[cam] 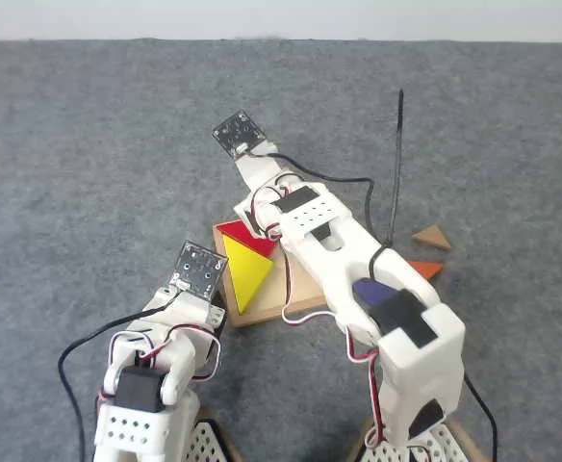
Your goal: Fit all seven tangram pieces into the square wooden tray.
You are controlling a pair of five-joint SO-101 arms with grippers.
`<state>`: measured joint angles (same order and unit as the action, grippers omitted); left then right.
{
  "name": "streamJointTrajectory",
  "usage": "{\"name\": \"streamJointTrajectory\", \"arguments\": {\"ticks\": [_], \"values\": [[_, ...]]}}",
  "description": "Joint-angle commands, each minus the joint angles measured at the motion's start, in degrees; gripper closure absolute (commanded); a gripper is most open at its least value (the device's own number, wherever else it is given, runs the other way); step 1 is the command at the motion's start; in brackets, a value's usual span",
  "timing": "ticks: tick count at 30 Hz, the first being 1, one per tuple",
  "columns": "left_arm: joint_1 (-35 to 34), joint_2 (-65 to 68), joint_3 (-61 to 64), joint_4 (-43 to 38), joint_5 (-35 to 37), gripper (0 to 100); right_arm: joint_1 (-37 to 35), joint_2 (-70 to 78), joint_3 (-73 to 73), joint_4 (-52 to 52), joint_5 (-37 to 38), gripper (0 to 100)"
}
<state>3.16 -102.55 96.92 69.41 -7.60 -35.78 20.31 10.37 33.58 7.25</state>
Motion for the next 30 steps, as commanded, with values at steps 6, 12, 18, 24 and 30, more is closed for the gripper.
{"name": "streamJointTrajectory", "arguments": {"ticks": [6,12,18,24,30], "values": [[0.0,0.1,-0.4,0.3,0.8,91,1.3,-2.2,-3.9,8.0,0.9,99.1],[0.0,0.1,-0.4,0.3,0.8,91,2.2,-2.5,-2.6,9.8,3.7,99.1],[0.0,0.1,-0.4,0.3,0.8,91,5.3,-15.0,-1.9,10.1,0.8,99.1],[0.0,0.1,-0.4,0.3,0.8,91,14.5,-36.6,12.0,17.0,3.2,99.0],[0.0,0.1,-0.4,0.3,0.8,91,23.3,-49.4,32.4,11.7,14.6,99.1]]}}
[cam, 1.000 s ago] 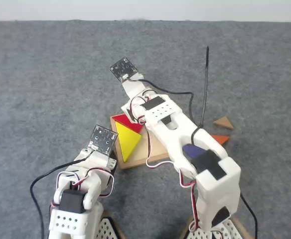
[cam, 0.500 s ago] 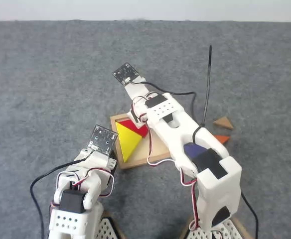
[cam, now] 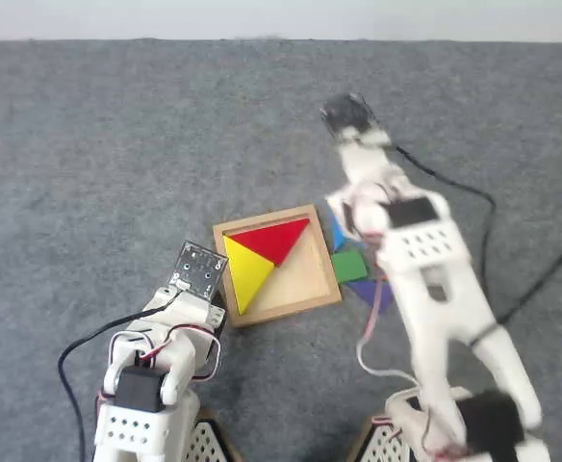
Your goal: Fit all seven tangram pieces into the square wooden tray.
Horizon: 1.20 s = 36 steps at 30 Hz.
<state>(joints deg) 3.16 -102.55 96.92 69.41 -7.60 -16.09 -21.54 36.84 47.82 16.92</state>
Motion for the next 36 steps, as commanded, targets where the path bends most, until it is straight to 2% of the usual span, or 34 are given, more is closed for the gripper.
{"name": "streamJointTrajectory", "arguments": {"ticks": [1,5,11,15,18,24,36], "values": [[0.0,0.1,-0.4,0.3,0.8,91,5.1,-9.1,8.0,-2.0,5.7,99.1],[0.0,0.1,-0.4,0.3,0.8,91,9.6,-11.6,11.7,2.2,6.5,98.9],[0.0,0.1,-0.4,0.3,0.8,91,12.4,-11.6,11.6,9.1,6.9,98.7],[0.0,0.1,-0.4,0.3,0.8,91,13.9,-10.7,9.8,15.4,14.8,88.5],[0.0,0.1,-0.4,0.3,0.8,91,14.1,-7.3,8.1,18.6,24.8,80.8],[0.0,0.1,-0.4,0.3,0.8,91,14.0,0.7,7.3,14.8,39.6,79.6],[0.0,0.1,-0.4,0.3,0.8,91,14.1,15.8,7.3,3.5,49.5,79.5]]}}
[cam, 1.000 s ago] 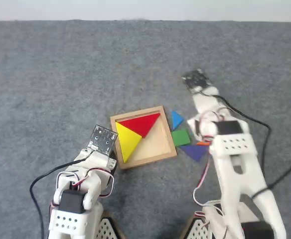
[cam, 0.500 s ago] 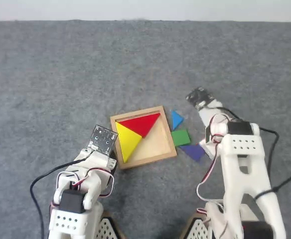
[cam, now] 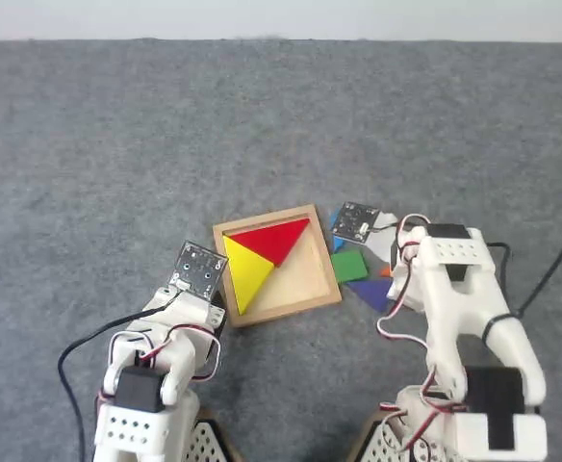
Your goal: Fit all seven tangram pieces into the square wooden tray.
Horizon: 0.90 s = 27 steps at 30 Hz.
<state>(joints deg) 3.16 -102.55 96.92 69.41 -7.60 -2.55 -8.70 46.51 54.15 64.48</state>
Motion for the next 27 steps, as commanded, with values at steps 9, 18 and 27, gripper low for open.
{"name": "streamJointTrajectory", "arguments": {"ticks": [9,18,27], "values": [[0.0,0.1,-0.4,0.3,0.8,91,0.7,4.9,-4.6,-4.4,1.9,79.7],[0.0,0.1,-0.4,0.3,0.8,91,0.6,-1.6,-9.8,1.6,2.1,79.4],[0.0,0.1,-0.4,0.3,0.8,91,0.7,7.7,-16.4,1.6,2.1,79.4]]}}
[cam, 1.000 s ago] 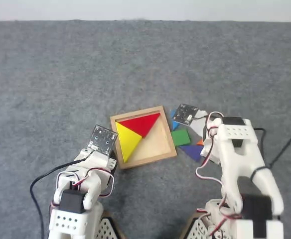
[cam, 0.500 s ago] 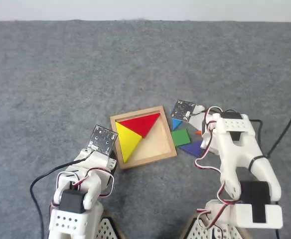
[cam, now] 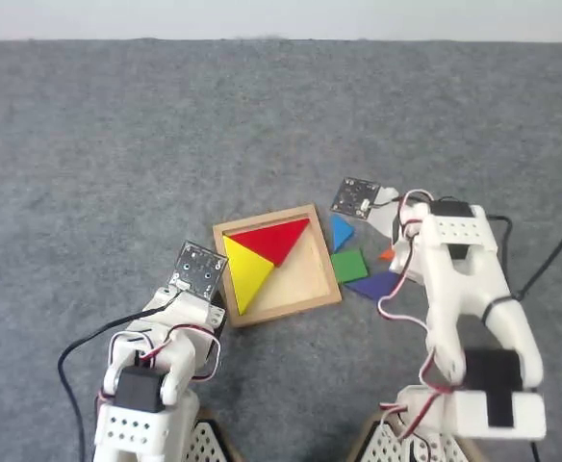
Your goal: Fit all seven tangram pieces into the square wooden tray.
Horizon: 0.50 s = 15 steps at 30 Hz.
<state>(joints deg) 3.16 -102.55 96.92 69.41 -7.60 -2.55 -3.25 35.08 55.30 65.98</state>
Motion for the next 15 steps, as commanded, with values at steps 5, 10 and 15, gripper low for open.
{"name": "streamJointTrajectory", "arguments": {"ticks": [5,10,15], "values": [[0.0,0.1,-0.4,0.3,0.8,91,0.7,10.8,-10.0,0.7,0.6,79.4],[0.0,0.1,-0.4,0.3,0.8,91,0.7,15.3,-11.5,0.9,0.6,79.6],[0.0,0.1,-0.4,0.3,0.8,91,0.7,15.3,-11.5,1.4,0.6,81.0]]}}
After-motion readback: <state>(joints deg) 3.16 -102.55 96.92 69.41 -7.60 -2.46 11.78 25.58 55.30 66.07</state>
